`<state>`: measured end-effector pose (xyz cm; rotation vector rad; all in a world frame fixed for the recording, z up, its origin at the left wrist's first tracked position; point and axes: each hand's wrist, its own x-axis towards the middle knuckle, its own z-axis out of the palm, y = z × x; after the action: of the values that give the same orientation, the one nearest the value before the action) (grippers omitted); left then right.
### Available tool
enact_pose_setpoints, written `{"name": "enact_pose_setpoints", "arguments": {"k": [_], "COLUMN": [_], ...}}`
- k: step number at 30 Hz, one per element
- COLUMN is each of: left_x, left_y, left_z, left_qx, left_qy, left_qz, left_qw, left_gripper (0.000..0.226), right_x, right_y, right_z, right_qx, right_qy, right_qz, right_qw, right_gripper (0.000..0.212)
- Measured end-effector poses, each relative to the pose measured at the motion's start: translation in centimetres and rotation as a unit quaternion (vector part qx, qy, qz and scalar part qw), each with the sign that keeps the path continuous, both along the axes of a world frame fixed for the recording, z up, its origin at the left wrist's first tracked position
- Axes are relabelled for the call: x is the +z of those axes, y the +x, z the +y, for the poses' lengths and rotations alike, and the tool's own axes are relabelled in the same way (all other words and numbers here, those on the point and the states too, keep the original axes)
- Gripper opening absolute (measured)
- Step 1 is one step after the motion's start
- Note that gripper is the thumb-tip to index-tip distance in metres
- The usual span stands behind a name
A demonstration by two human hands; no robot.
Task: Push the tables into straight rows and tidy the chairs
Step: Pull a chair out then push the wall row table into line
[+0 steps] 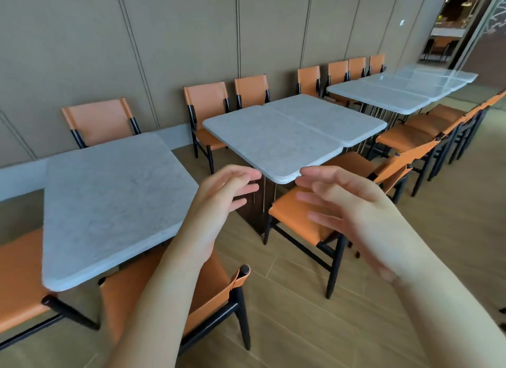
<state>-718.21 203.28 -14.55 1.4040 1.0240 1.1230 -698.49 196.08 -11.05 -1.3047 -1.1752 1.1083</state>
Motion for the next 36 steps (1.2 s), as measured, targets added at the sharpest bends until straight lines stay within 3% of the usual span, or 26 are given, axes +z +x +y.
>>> {"name": "enact_pose_setpoints", "arguments": {"k": [8,12,17,25,36], "left_x": [-2.9,-4.2,-5.9,-8.7,-13.7], "left_y": [2.2,1.3,0.4,-0.6,-2.4], "left_z": [5.4,7.8,11.9,21.2,31.3], "left_qx": [0.128,0.218,0.299,0.36,0.447], "left_qy": [-0.044,-0.066,-0.086,-0.103,-0.158], "left_qz": [-0.008,-0.033,-0.069,-0.095,-0.12], "left_qw": [0.991,0.973,0.948,0.922,0.872], "left_gripper": [0.022,0.028,0.017,0.022,0.022], "right_x": [-2.0,-3.1,-4.2,-6.3,-11.8], "right_y": [4.1,4.1,3.6,1.3,-4.8], "right_z": [9.3,13.7,19.6,32.5,46.1], "right_qx": [0.064,0.111,0.151,0.229,0.319], "right_qy": [-0.032,-0.05,-0.054,-0.063,-0.174], "right_qz": [0.005,0.008,-0.005,-0.053,-0.07], "right_qw": [0.997,0.993,0.987,0.97,0.929], "right_gripper": [0.021,0.019,0.017,0.017,0.017]}}
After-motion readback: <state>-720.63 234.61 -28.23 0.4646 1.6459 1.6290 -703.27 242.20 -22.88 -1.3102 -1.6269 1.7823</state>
